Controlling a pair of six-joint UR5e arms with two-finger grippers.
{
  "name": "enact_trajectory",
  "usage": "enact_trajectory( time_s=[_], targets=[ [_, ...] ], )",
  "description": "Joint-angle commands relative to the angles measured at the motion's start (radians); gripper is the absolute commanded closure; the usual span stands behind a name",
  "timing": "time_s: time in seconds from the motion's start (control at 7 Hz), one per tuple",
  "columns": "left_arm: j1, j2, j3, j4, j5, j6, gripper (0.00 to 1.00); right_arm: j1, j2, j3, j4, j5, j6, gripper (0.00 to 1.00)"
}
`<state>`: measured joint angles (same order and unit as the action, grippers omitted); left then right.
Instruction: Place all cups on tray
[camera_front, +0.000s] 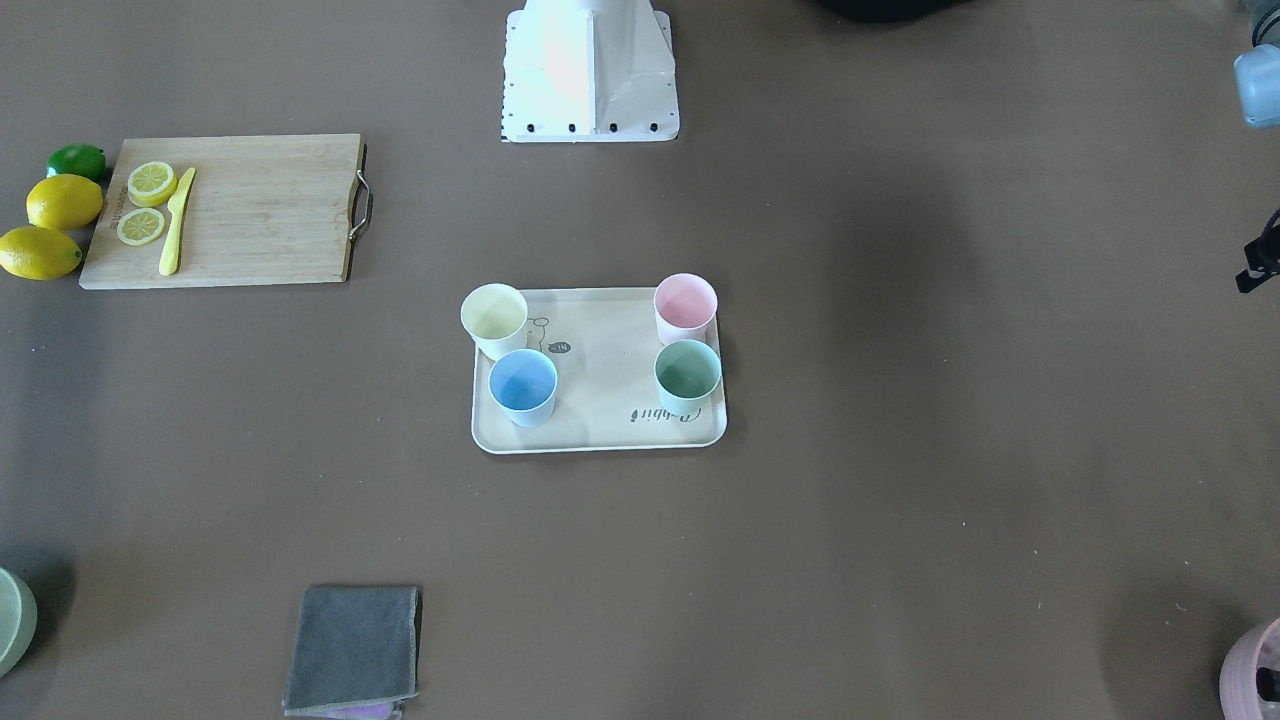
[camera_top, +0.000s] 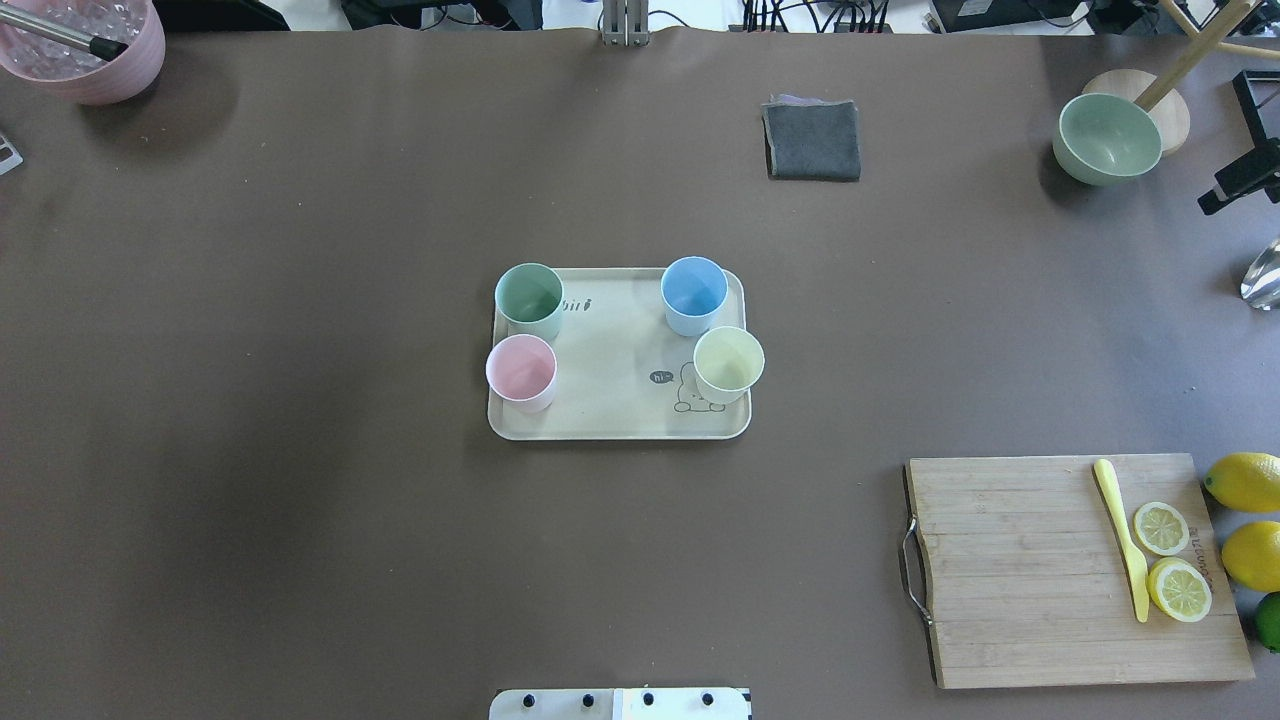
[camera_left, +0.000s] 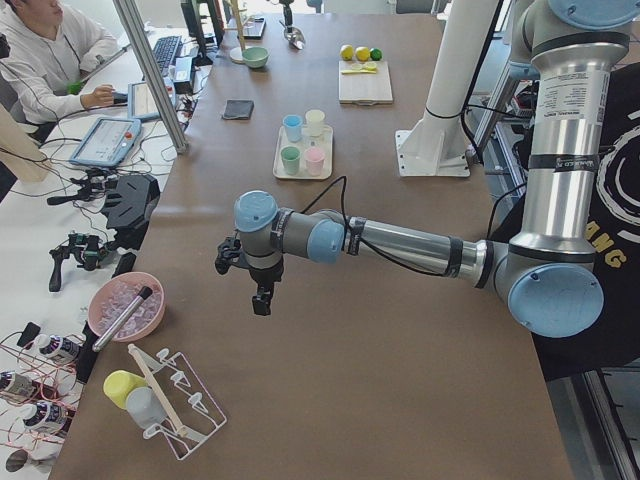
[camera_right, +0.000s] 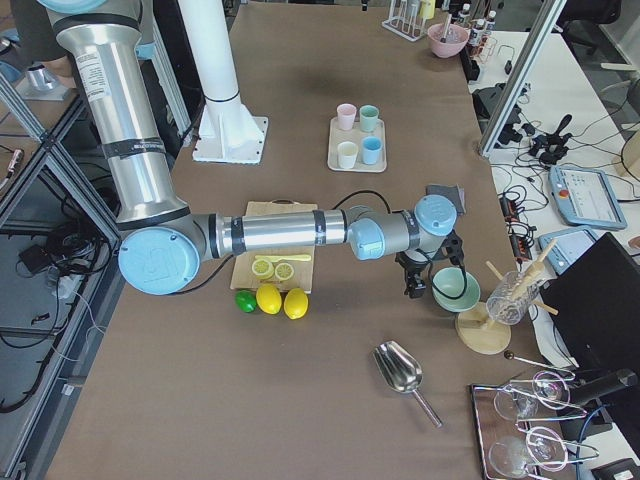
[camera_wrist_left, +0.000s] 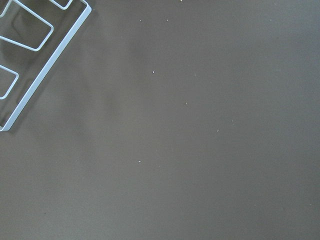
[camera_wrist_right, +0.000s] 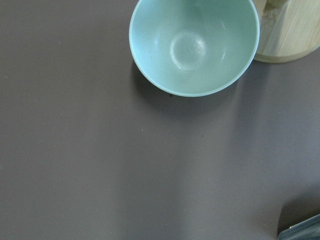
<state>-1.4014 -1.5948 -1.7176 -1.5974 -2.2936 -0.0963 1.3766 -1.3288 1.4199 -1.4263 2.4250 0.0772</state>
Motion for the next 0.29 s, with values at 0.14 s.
enact_trajectory(
  time_s=[0.14],
  targets=[
    [0.001,-0.005,-0.005,-0.001,0.002,0.000,0.02,-0.001,0.005,-0.004,-0.002,-0.003,-0.001,0.00]
  ],
)
